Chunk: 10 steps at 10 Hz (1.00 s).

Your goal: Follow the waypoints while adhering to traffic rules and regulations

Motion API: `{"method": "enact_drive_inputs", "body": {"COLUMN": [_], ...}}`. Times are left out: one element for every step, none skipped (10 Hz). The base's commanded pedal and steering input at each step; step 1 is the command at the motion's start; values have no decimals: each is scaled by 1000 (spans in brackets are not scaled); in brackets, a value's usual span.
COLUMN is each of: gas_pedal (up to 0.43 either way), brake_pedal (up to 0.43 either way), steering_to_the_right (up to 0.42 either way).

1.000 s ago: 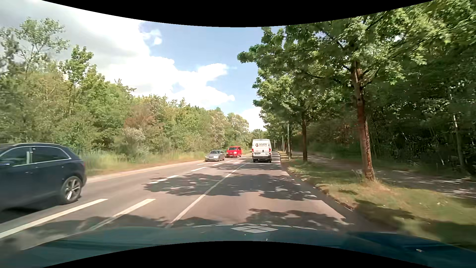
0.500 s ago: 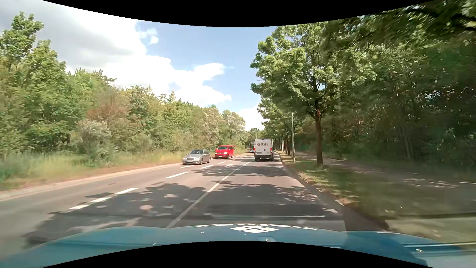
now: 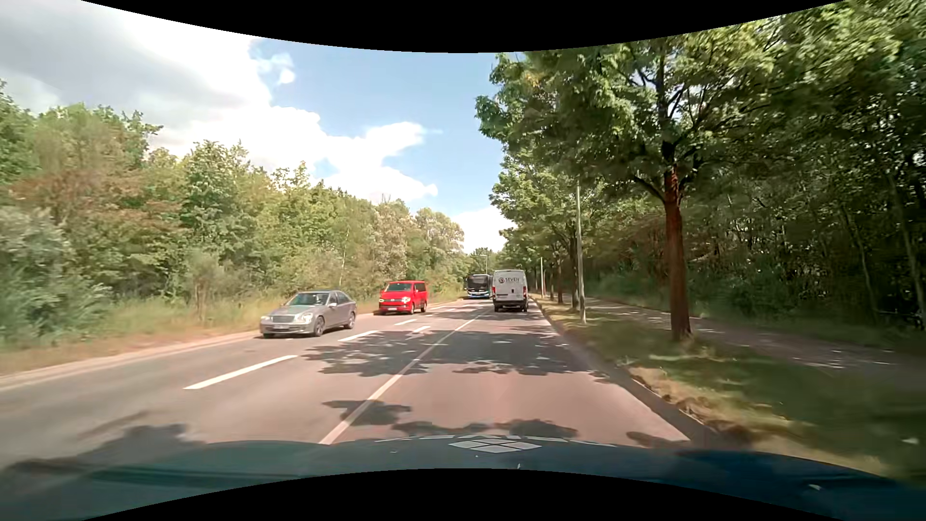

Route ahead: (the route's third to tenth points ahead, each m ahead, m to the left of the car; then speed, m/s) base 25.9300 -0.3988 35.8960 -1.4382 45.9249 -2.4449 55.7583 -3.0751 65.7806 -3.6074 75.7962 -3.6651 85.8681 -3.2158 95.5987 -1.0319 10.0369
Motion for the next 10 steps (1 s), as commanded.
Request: {"method": "enact_drive_inputs", "body": {"gas_pedal": [429,429,429,421,421,421,421,409,390,358], "brake_pedal": [0,0,0,0,0,0,0,0,0,0], "steering_to_the_right": [30,30,30,30,30,30,28,26,22,18]}}
